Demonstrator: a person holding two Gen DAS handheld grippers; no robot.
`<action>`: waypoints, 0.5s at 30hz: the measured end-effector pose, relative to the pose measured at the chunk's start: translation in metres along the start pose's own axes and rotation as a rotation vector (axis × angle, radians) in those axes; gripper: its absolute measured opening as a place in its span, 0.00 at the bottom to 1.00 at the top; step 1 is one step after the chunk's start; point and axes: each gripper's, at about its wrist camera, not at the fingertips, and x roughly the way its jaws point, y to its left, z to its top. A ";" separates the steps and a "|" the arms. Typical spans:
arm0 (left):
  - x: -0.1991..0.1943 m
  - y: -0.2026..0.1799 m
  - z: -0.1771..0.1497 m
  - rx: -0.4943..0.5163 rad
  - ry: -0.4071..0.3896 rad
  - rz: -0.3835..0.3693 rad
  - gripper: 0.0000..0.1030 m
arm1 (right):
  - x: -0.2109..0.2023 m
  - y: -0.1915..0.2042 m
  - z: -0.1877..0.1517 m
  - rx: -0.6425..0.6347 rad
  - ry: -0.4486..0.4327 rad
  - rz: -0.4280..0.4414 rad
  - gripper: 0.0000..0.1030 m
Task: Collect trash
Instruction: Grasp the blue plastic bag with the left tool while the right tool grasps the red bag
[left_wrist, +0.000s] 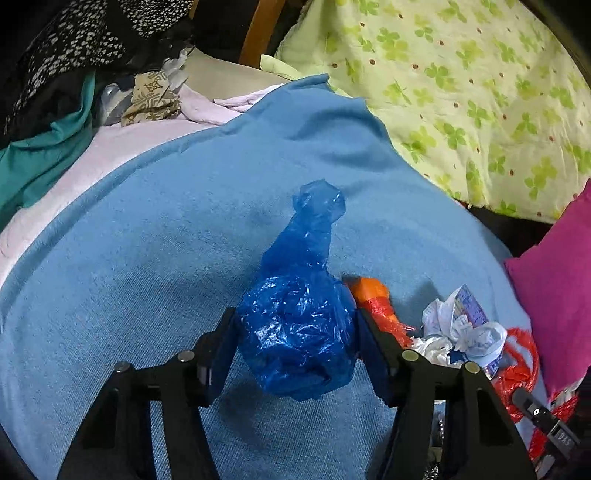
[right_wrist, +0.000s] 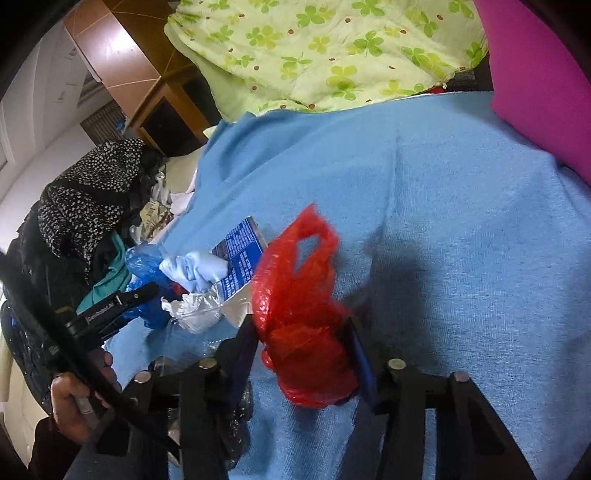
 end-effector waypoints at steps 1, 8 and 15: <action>-0.002 0.001 -0.001 -0.001 -0.002 -0.004 0.60 | -0.002 -0.001 -0.001 0.003 -0.003 0.000 0.42; -0.027 -0.002 -0.005 0.042 -0.071 -0.008 0.57 | -0.037 0.000 -0.007 0.004 -0.073 0.001 0.39; -0.080 -0.015 -0.023 0.133 -0.183 -0.024 0.57 | -0.079 0.004 -0.016 -0.023 -0.152 -0.021 0.39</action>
